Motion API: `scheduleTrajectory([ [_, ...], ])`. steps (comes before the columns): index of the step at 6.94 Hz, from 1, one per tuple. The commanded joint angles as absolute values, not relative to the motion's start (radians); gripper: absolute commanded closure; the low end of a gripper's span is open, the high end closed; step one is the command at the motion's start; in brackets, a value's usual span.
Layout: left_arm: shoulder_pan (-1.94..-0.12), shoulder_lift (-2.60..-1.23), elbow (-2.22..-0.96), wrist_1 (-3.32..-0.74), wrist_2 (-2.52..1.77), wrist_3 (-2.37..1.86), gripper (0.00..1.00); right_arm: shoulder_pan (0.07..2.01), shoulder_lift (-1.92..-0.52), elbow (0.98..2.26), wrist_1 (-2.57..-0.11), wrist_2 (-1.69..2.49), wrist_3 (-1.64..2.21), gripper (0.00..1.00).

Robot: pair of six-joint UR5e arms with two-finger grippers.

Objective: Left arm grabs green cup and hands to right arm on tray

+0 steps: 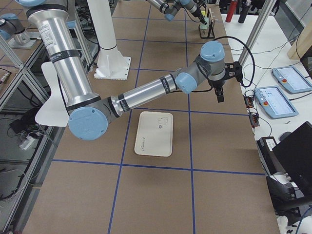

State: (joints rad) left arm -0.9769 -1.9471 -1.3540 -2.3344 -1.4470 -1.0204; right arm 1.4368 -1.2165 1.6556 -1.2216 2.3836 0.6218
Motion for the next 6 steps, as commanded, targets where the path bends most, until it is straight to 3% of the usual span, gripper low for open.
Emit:
scheduleTrajectory([
  [1, -0.992, -1.947, -1.379, -2.332, -1.457, -0.982, 0.66, 1.436, -1.218, 1.648, -1.142, 2.384, 0.744, 0.02],
  [4, -1.024, -1.945, -1.41, -2.319, -1.512, -0.968, 0.74, 1.436, -1.218, 1.652, -1.135, 2.385, 0.756, 0.02],
  [6, -1.081, -1.937, -1.436, -2.312, -1.558, -0.898, 0.74, 1.433, -1.216, 1.658, -1.134, 2.387, 0.778, 0.02],
])
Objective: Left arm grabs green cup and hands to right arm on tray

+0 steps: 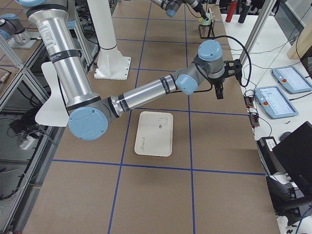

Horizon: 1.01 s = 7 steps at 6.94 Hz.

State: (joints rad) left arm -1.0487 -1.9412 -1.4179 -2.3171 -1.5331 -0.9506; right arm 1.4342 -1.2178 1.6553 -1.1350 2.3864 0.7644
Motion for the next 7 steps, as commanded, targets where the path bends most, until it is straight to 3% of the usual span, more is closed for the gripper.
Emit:
scheduleTrajectory([
  [1, -1.088, -1.933, -1.454, -2.307, -1.56, -0.888, 0.74, 1.433, -1.216, 1.66, -1.134, 2.387, 0.779, 0.02],
  [5, -1.097, -1.904, -1.554, -2.272, -1.632, -0.89, 0.74, 1.416, -1.216, 1.66, -1.089, 2.384, 0.79, 0.02],
  [7, -1.097, -1.907, -1.555, -2.272, -1.631, -0.902, 0.74, 1.274, -1.218, 1.651, -0.777, 2.201, 1.203, 0.02],
])
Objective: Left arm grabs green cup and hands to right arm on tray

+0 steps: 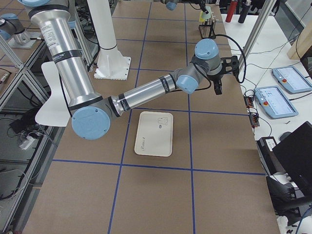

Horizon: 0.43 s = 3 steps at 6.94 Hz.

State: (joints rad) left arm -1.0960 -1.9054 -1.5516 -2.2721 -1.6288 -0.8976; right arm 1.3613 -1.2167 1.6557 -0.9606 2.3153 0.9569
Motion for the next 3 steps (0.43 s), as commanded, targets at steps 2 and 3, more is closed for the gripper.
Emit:
scheduleTrajectory([
  [2, -1.097, -1.925, -1.559, -2.27, -1.635, -0.966, 0.74, 1.145, -1.216, 1.658, -0.617, 2.12, 1.449, 0.02],
  [3, -1.097, -1.939, -1.568, -2.269, -1.652, -1.012, 0.74, 1.14, -1.216, 1.663, -0.579, 2.12, 1.498, 0.02],
])
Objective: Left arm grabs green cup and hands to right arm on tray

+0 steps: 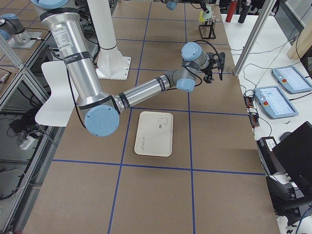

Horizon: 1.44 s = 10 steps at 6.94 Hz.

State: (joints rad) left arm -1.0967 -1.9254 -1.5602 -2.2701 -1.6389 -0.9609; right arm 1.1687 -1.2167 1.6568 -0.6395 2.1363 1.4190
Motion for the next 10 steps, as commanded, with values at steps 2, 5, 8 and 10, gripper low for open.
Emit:
scheduleTrajectory([
  [2, -1.095, -1.986, -1.583, -2.269, -1.733, -1.193, 0.74, 1.089, -1.18, 1.664, -0.475, 2.131, 1.721, 0.01],
  [5, -1.089, -2.066, -1.608, -2.267, -2.001, -1.49, 0.74, 0.971, -1.074, 1.693, -0.44, 2.224, 1.98, 0.01],
  [8, -1.091, -2.1, -1.608, -2.273, -2.205, -1.645, 0.74, 0.881, -1.032, 1.727, -0.363, 2.252, 1.977, 0.02],
  [10, -1.092, -2.117, -1.653, -2.301, -2.328, -1.771, 0.74, 0.824, -1.028, 1.729, -0.249, 2.224, 1.962, 0.02],
])
